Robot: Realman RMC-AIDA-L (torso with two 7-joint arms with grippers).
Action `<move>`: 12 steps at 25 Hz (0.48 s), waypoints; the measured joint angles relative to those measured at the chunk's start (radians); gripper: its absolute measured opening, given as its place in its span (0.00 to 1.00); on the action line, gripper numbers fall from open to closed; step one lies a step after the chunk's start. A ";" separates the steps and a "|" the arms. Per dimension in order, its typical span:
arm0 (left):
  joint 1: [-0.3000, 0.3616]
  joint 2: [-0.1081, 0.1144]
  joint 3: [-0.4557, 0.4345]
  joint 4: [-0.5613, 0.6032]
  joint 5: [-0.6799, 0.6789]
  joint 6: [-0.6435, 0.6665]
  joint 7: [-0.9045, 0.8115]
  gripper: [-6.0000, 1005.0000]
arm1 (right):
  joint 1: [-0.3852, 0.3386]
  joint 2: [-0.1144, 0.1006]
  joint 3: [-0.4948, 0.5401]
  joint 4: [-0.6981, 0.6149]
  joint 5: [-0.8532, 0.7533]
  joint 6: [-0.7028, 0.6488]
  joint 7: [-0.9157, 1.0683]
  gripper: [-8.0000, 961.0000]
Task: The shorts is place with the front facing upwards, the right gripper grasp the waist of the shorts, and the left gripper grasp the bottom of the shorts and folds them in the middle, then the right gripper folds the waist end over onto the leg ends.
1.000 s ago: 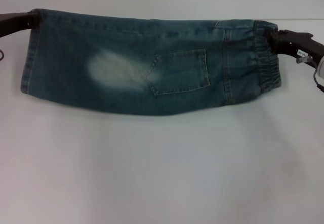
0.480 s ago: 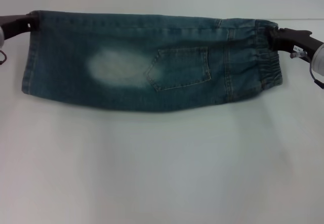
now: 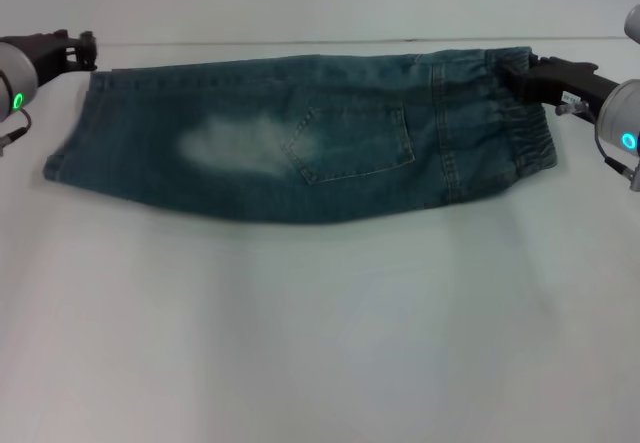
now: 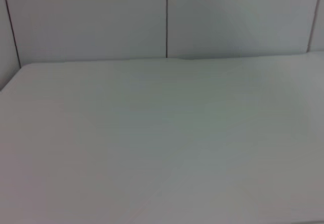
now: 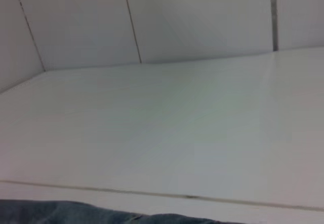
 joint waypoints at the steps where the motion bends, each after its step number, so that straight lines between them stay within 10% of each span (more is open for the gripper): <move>1: 0.002 0.000 0.005 -0.001 -0.008 -0.001 0.000 0.15 | 0.000 -0.003 -0.017 0.001 -0.002 0.001 0.027 0.24; 12: 0.027 0.007 0.006 0.006 -0.074 0.050 0.003 0.56 | -0.004 -0.081 -0.238 -0.031 -0.057 -0.005 0.331 0.66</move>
